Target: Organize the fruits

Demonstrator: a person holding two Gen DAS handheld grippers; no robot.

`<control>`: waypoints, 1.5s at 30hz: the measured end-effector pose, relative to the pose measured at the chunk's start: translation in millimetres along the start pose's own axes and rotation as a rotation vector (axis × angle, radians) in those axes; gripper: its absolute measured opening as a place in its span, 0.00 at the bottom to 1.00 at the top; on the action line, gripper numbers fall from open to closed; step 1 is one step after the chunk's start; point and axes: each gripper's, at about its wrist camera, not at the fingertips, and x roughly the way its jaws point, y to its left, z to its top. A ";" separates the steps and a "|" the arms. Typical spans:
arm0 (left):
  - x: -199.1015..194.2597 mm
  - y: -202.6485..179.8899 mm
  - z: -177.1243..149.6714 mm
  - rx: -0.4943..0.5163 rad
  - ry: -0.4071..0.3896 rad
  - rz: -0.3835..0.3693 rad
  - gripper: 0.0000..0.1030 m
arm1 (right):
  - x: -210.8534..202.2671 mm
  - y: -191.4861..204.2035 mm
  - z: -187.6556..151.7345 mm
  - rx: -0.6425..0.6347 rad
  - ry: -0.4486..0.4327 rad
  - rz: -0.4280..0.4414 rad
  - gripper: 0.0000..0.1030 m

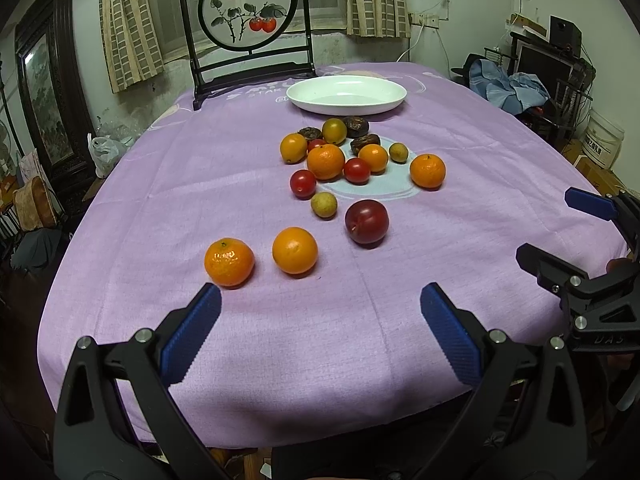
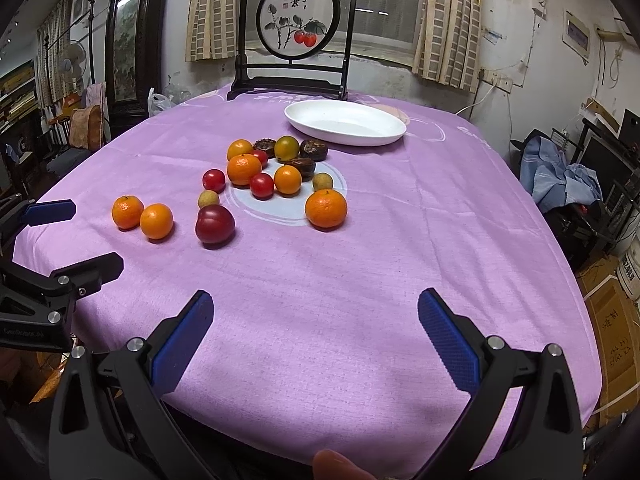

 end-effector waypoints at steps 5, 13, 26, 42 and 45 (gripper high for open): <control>0.8 0.0 -0.3 -0.001 0.002 0.001 0.98 | 0.8 0.0 -0.5 -0.004 0.001 0.009 0.99; 6.0 1.1 -2.9 -0.005 0.017 -0.002 0.98 | 2.7 1.6 -1.5 -0.009 0.000 0.024 0.99; 14.1 57.1 -9.5 -0.099 0.026 -0.023 0.98 | 17.2 16.1 -0.8 0.019 -0.052 0.210 0.99; 42.7 115.8 -12.1 -0.155 0.025 -0.138 0.82 | 103.9 64.3 46.8 -0.055 0.141 0.285 0.62; 55.4 119.2 -6.0 -0.154 0.045 -0.172 0.70 | 114.5 67.2 51.5 -0.059 0.163 0.291 0.59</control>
